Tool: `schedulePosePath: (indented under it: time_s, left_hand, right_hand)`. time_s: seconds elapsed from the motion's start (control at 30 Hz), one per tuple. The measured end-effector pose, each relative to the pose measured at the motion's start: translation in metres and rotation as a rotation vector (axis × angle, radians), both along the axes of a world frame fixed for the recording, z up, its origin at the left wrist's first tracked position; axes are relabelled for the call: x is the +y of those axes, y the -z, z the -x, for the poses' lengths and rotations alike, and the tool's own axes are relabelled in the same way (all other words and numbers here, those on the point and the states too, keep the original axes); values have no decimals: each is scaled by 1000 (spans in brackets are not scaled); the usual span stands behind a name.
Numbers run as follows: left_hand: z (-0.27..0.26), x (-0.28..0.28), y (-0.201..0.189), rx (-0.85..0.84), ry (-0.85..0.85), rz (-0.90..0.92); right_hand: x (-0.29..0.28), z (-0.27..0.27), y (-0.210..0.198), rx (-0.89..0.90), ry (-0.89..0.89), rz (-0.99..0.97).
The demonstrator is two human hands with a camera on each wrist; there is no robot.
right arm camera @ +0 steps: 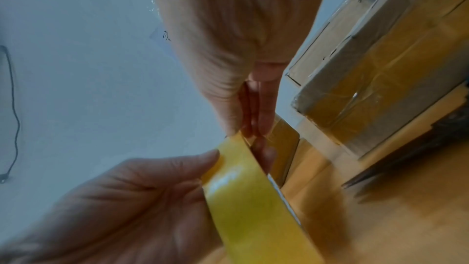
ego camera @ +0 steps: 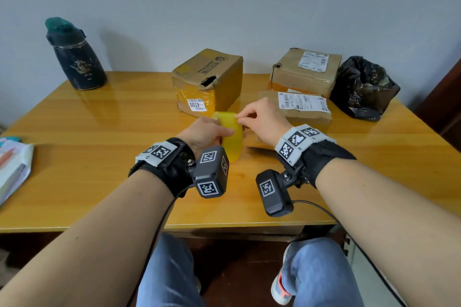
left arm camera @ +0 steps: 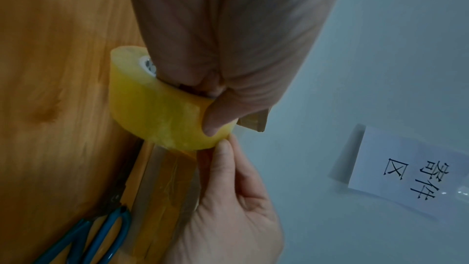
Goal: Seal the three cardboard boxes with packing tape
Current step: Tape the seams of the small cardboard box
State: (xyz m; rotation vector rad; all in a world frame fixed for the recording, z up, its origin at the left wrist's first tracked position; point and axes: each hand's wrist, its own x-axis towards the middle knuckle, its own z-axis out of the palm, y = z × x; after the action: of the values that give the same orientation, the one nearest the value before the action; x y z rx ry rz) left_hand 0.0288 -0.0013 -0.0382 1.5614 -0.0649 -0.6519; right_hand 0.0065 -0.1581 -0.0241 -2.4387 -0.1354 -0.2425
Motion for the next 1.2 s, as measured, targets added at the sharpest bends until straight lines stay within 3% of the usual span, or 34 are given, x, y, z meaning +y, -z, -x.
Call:
schedulePosePath:
  time_s: [0.13, 0.4, 0.67, 0.87, 1.2]
  left_hand:
    - [3, -4, -1, 33, 52, 67]
    - [1, -2, 2, 52, 70, 108]
    - [7, -9, -3, 30, 61, 94]
    - [3, -10, 0, 38, 53, 111]
    - [2, -15, 2, 1, 92, 53]
  right_hand:
    - [-2, -3, -11, 65, 30, -64]
    - [4, -7, -20, 160, 92, -11]
    - [8, -12, -15, 262, 80, 202]
    - [0, -8, -10, 123, 92, 70]
    - [-4, -4, -20, 184, 109, -6]
